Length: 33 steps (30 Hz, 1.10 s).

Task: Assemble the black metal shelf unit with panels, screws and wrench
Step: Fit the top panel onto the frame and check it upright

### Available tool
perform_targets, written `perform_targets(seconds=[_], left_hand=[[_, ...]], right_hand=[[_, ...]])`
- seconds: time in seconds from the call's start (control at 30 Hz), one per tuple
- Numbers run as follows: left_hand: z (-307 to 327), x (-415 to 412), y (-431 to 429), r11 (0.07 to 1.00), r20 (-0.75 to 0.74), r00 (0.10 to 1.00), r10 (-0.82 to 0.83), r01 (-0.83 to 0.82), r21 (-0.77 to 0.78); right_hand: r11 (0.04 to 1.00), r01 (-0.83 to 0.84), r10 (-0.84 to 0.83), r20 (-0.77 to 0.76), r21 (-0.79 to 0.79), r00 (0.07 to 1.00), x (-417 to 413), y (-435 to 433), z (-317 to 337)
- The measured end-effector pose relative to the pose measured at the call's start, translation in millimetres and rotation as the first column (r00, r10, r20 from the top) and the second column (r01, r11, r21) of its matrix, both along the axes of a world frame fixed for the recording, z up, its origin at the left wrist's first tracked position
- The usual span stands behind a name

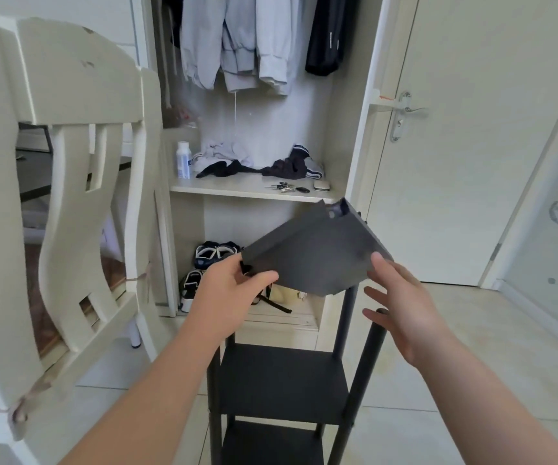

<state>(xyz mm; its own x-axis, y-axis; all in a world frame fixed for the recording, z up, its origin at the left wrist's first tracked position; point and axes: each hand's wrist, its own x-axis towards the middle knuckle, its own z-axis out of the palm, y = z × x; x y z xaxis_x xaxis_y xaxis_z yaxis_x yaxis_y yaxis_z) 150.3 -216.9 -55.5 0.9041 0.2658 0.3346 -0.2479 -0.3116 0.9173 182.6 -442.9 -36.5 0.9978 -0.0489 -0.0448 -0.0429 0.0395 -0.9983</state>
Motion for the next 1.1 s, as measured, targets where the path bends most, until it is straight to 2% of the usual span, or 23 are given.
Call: perform_targets(seconds=[0.2, 0.33, 0.4, 0.47, 0.57, 0.7, 0.8, 0.87, 0.97, 1.1], left_hand=[[-8, 3, -6, 0.954, -0.071, 0.997, 0.005, -0.026, -0.297], [-13, -1, -6, 0.884, -0.089, 0.996, -0.028, -0.016, -0.466], [-12, -2, -6, 0.849, -0.076, 0.995, -0.057, 0.008, -0.529], [-10, -4, -6, 0.795, -0.05, 0.993, -0.103, 0.052, -0.605], [-6, -6, -3, 0.702, -0.033, 0.981, -0.191, 0.113, -0.703], [-7, -8, 5, 0.629, -0.036, 0.968, -0.249, 0.133, -0.766], [-7, -9, 8, 0.618, -0.038, 0.957, -0.287, 0.155, -0.77], [-7, -9, 9, 0.624, -0.043, 0.952, -0.303, 0.164, -0.764], [-9, -8, 10, 0.629, -0.045, 0.947, -0.317, 0.174, -0.758], [-11, -6, 5, 0.638, -0.07, 0.959, -0.274, 0.127, -0.759]], right_hand=[[0.991, 0.067, -0.059, 0.071, -0.114, 0.996, 6, -2, -15], [0.92, 0.181, -0.13, 0.164, -0.349, 0.978, 8, -2, -23], [0.889, 0.199, -0.134, 0.183, -0.413, 0.974, 8, -1, -26], [0.941, 0.169, -0.13, 0.148, -0.293, 0.98, 9, 0, -26], [0.996, 0.061, -0.063, 0.041, 0.061, 0.997, 10, 1, -21], [0.948, 0.078, -0.08, -0.007, 0.308, 0.997, 10, 1, -19], [0.891, 0.015, 0.01, -0.051, 0.453, 0.999, 8, 7, -17], [0.855, -0.029, 0.068, -0.057, 0.518, 0.996, 8, 11, -15], [0.844, -0.051, 0.105, -0.07, 0.535, 0.992, 9, 18, -15], [0.841, -0.016, 0.079, -0.095, 0.54, 0.992, 8, 25, -19]])
